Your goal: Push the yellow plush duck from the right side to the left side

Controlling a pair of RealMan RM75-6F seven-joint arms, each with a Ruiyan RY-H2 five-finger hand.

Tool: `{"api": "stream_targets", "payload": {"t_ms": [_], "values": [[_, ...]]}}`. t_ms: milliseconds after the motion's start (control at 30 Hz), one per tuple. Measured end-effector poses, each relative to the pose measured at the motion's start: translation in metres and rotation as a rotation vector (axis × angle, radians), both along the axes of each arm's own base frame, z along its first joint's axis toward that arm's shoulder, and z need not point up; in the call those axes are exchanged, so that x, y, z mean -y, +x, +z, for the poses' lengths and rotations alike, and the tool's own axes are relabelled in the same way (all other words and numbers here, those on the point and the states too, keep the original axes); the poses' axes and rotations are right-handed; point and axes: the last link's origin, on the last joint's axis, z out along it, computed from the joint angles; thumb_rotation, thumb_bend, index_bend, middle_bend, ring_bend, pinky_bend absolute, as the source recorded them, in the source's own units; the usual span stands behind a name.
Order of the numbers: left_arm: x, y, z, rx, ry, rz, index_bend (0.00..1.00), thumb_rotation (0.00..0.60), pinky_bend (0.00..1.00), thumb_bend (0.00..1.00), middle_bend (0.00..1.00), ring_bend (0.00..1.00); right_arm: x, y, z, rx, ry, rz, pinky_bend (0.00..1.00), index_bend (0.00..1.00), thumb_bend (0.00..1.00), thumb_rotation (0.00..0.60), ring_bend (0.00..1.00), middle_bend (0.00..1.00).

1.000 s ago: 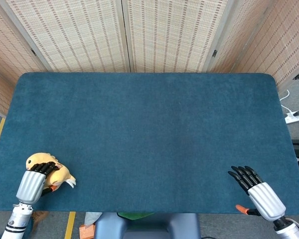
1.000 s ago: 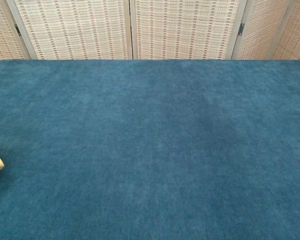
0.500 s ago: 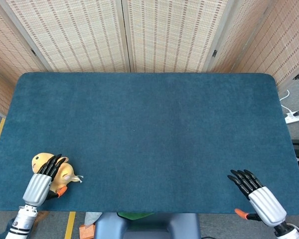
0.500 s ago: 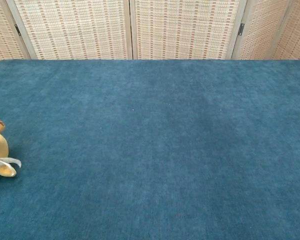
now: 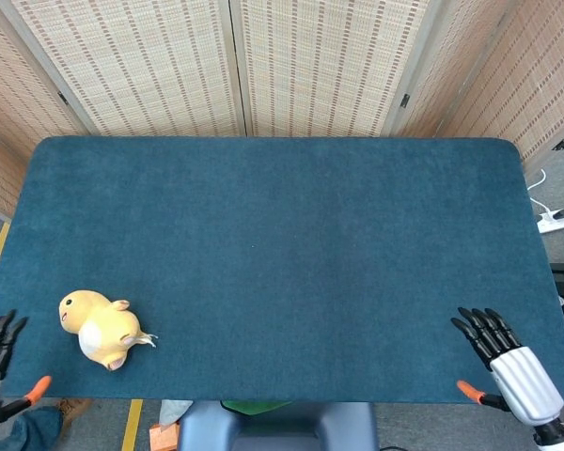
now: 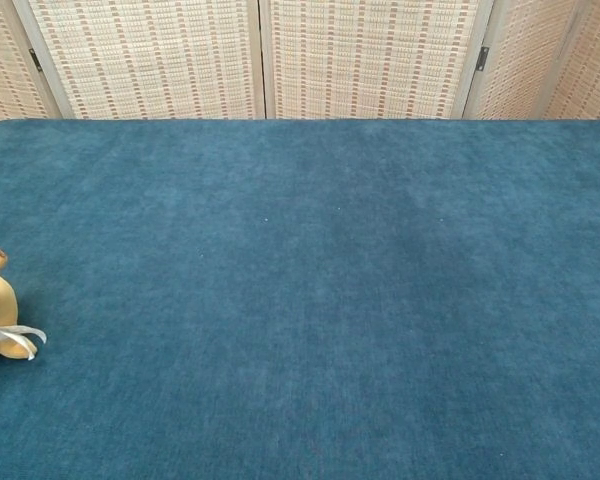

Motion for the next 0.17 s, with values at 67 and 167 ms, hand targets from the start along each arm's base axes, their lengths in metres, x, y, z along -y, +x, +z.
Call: {"api": "stream_targets", "payload": {"t_ms": [67, 167], "values": [[0.012, -0.010, 0.009, 0.006, 0.040, 0.081, 0.00, 0.600, 0.14, 0.24, 0.00, 0.00, 0.000, -0.002, 0.002, -0.050, -0.061, -0.026, 0.00, 0.00, 0.12, 0.600, 0.00, 0.00], [0.021, -0.022, 0.016, -0.004, 0.066, 0.158, 0.00, 0.600, 0.13, 0.24, 0.00, 0.00, -0.003, -0.004, 0.006, -0.130, -0.139, -0.078, 0.00, 0.00, 0.12, 0.600, 0.00, 0.00]]}}
